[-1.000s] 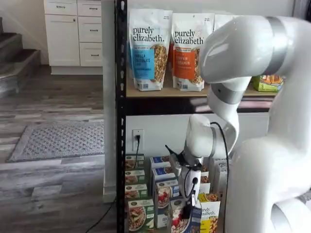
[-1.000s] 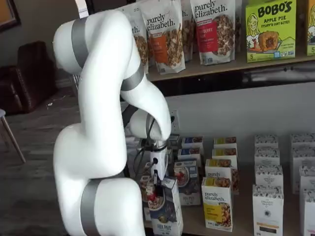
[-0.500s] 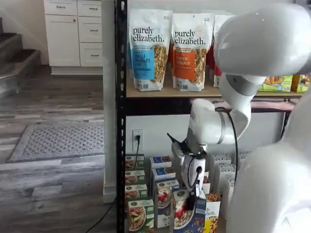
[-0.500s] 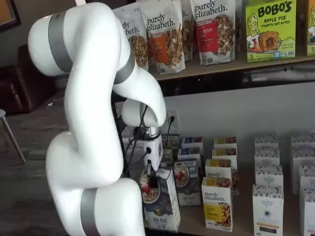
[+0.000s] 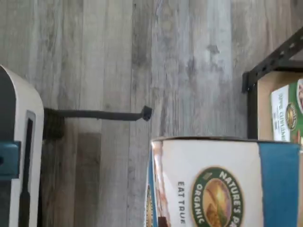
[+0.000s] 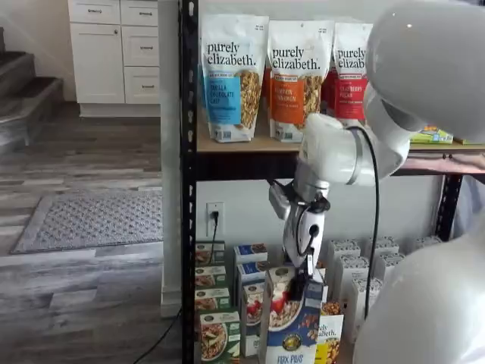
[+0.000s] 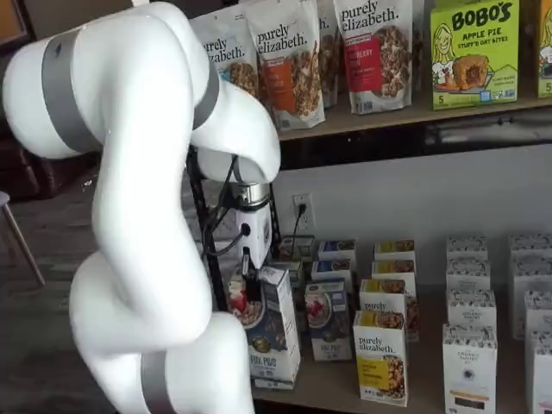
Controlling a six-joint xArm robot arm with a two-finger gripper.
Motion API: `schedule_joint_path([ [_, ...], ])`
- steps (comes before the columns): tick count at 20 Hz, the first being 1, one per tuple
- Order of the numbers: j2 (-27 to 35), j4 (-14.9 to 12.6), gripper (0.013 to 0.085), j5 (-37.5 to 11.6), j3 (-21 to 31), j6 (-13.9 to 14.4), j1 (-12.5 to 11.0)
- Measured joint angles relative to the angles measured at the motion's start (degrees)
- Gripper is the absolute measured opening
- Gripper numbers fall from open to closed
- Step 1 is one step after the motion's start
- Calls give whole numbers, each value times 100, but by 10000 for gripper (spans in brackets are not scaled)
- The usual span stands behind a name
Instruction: Pick up the blue and white box that is on the bottom shelf, the second box from the left
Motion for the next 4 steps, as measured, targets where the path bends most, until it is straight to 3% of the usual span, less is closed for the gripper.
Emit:
schedule_joint_path([
  [4,-331,65,450,429,-163,23,-15],
])
